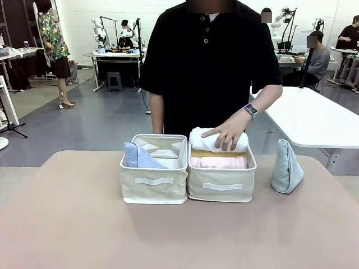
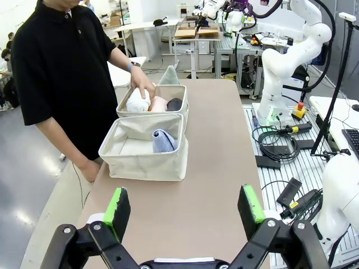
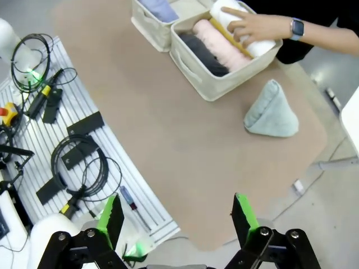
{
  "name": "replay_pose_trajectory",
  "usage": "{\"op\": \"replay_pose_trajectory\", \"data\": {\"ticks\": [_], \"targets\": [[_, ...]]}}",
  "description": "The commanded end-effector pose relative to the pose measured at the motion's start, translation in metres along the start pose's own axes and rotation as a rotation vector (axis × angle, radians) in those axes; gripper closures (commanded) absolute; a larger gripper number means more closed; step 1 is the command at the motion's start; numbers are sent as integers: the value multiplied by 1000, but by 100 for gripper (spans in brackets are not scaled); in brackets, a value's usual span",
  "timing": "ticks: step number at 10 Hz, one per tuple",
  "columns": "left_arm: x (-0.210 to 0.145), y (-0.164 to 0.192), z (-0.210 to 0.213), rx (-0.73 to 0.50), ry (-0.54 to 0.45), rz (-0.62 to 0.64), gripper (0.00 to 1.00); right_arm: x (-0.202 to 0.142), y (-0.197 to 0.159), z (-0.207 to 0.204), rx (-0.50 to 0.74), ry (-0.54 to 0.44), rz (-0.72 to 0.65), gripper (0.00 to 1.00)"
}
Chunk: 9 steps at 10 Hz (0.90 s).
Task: Sort the towels based on their folding style.
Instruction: Pick up another triangle-folded towel from the table and place it in the left Fabric basket.
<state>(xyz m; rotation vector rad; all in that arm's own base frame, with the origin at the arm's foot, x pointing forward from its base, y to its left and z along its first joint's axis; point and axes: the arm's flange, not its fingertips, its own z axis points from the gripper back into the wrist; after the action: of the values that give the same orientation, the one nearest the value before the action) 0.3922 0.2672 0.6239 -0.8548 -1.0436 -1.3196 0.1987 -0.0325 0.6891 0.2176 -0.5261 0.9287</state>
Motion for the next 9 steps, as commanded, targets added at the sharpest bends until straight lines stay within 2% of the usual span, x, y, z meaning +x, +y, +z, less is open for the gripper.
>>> {"op": "replay_pose_trajectory", "data": {"ticks": [1,4,5,6,7,8,9], "targets": [[0,-4,-1,1,-6,-7,0,-6,3,12,-5,-2,-23,0],[0,-4,-1,1,-6,-7,0,-5,1,9,-5,-15,-4,0],[0,-4,-1,1,-6,-7,0,20,-8,-15,-113,-46,-155,0],[0,-4,-1,1,-6,-7,0,40,-19,-41,-178,-32,-320,0],[0,-4,-1,1,-6,-7,0,53,-32,-68,-245,19,-469,0],[0,-4,-1,1,-6,-7,0,62,-43,-100,-276,111,-619,0],[0,-4,-1,1,-6,-7,0,66,-52,-127,-321,195,-706,0]]}}
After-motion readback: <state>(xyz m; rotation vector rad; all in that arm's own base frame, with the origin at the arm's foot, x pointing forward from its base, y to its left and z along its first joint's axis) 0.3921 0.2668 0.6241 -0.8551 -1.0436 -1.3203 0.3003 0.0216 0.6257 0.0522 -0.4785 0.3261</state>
